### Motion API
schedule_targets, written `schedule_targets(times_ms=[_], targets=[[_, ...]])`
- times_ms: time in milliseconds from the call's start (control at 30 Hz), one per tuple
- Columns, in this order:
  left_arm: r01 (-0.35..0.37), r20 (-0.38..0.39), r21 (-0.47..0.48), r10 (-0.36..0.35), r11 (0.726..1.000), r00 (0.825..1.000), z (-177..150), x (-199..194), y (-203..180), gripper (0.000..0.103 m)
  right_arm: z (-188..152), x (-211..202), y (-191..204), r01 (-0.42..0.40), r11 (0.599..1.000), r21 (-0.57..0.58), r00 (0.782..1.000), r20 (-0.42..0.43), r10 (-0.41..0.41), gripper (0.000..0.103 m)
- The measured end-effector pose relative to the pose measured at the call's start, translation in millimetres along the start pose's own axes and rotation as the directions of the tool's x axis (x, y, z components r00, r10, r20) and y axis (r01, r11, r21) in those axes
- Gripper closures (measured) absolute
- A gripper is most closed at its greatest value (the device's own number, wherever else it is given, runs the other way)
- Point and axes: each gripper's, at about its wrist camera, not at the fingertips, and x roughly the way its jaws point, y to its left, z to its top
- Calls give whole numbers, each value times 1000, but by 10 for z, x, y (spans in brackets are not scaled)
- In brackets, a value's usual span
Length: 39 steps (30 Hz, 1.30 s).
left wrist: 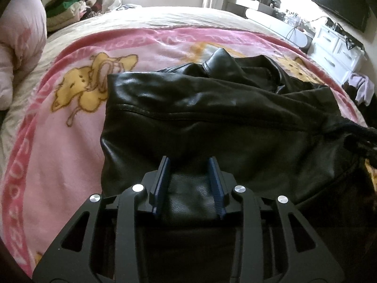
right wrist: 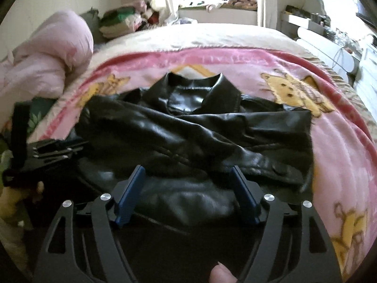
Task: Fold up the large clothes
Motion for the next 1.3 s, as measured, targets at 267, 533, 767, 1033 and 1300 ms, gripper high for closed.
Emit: schedule_targets(times_ms=[267,533,767,1033,1300], targets=[[17,33,32,-18,999,999,57,-261,-202,46,-106,-340,-102,-45,998,47,997,61,42,29],[120,7,3,-120,993,993,-9,-397,-362,46,-155,-348,-26,-18,1000,-3,998,61,18,30],[76,-76,61,-71,995,995,-209,-70,-573,43,-239,-161,51,-27,998,-48,1000,4,27,30],[106,-69,51,-102,993,992,-179,-122,-543,41,-434,315,-83,13,1000,-20,988,-155,-16,36],[140,-62,51,-137,989,989,-92,-273,-567,32,-343,12,-61,-23,1000,20,995,-93,24,34]])
